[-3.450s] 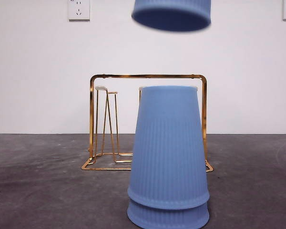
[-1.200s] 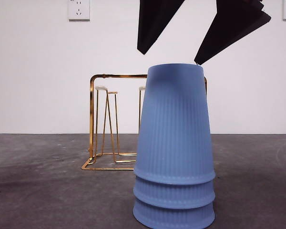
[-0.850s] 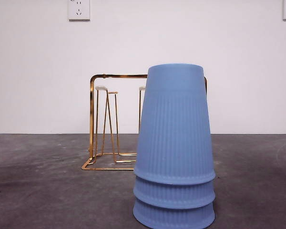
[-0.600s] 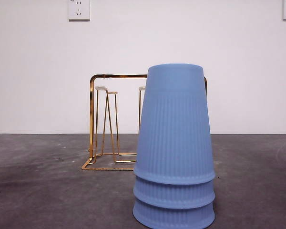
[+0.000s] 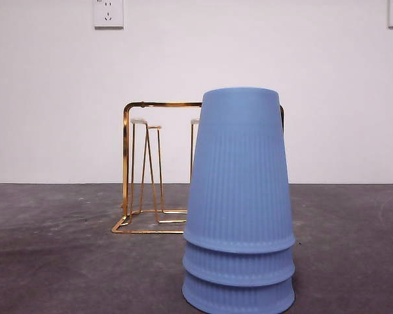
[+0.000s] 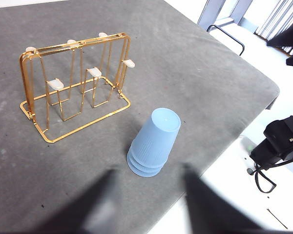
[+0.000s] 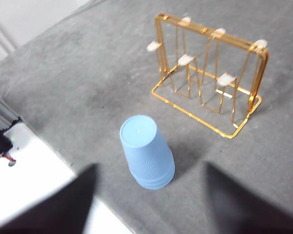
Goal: The left arm pick up the left cup on cup holder and place it on desk, then the right arm insert the right cup into the first cup, and then the left arm insert the mid cup into the first cup
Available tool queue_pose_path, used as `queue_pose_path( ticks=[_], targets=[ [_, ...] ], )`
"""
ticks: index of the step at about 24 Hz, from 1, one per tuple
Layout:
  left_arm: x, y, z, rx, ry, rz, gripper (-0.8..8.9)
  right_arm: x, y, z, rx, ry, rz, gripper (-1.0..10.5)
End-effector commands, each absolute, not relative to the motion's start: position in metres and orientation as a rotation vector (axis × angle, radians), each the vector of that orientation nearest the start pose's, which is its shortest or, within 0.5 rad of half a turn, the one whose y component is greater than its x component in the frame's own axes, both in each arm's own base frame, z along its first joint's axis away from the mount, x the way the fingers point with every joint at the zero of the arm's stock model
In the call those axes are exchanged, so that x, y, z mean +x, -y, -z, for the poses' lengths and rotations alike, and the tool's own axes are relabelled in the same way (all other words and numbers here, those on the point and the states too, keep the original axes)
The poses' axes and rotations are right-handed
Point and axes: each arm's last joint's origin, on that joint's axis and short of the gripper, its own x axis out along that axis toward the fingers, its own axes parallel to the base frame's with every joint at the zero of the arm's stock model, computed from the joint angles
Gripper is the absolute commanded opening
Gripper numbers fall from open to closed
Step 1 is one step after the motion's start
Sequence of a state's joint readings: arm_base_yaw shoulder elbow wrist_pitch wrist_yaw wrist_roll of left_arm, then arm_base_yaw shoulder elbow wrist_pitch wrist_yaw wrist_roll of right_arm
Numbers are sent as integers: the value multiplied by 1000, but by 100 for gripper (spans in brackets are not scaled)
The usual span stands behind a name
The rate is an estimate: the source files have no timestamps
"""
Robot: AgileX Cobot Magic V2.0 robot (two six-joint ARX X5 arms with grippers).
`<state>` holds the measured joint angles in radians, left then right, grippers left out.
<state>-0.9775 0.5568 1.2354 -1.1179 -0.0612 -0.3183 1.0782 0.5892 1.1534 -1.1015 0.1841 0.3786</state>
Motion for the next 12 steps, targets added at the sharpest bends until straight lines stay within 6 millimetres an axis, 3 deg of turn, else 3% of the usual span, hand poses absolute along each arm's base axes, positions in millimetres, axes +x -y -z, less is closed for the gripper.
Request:
queue_pose_path(
  ticks=[1,12],
  targets=[
    [22,29,-407,-79,-514,819,11,32,-50,-386,7,-602,-781,13],
    [22,29,-407,-80,-514,824,11,31,-48,-387,22,-589,-780,14]
  ],
)
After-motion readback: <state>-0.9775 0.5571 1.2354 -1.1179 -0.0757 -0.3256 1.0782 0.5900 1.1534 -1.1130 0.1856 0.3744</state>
